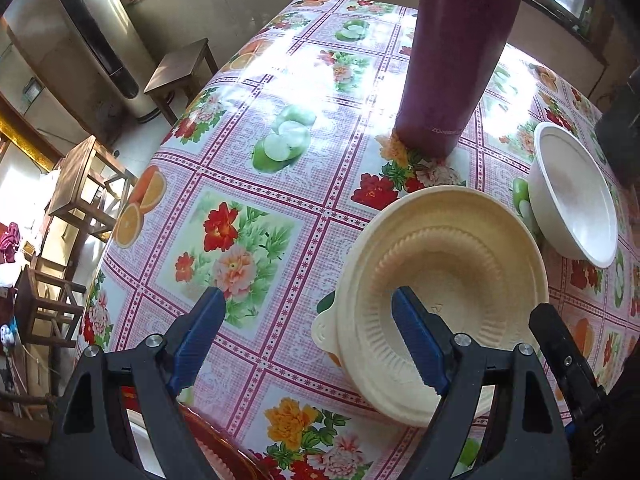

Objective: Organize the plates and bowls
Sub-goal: 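Move the left tool to the beige bowl and grasp its rim, then lift the beige bowl and lower it onto the red plate stack, then open the left tool and withdraw from the stacked dishes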

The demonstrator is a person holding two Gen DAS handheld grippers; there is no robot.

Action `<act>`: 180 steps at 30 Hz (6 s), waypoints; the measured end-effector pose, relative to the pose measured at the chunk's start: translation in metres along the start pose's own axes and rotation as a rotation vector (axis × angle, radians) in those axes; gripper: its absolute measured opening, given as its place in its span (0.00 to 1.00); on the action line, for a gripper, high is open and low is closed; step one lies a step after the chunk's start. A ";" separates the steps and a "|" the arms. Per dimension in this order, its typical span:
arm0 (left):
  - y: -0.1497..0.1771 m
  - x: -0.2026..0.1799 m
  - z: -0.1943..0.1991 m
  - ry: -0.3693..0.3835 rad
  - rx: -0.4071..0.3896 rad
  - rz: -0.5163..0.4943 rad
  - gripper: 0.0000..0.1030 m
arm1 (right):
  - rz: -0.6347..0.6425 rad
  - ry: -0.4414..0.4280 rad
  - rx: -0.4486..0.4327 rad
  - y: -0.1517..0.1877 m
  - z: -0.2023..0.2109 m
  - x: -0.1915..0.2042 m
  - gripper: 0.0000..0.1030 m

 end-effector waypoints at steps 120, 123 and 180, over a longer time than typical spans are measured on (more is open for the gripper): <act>0.184 0.191 0.071 -0.116 -0.193 0.076 0.14 | 0.488 -0.074 0.363 0.182 -0.023 0.163 0.13; 0.184 0.193 0.070 -0.119 -0.191 0.095 0.30 | 0.452 -0.082 0.372 0.179 -0.022 0.159 0.19; 0.124 0.239 0.033 -0.389 -0.222 0.113 0.52 | 0.111 0.093 -0.051 0.070 0.011 0.054 0.67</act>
Point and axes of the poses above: each gripper's, at about its wrist camera, not at the fingertips, and z roughly against the way its jaws point, x to its left, y to its underside, the point moved 6 cm from there along -z, roughly the way its jaws point, and after that the axes turned 8 degrees about -y, right-handed, at the moved point
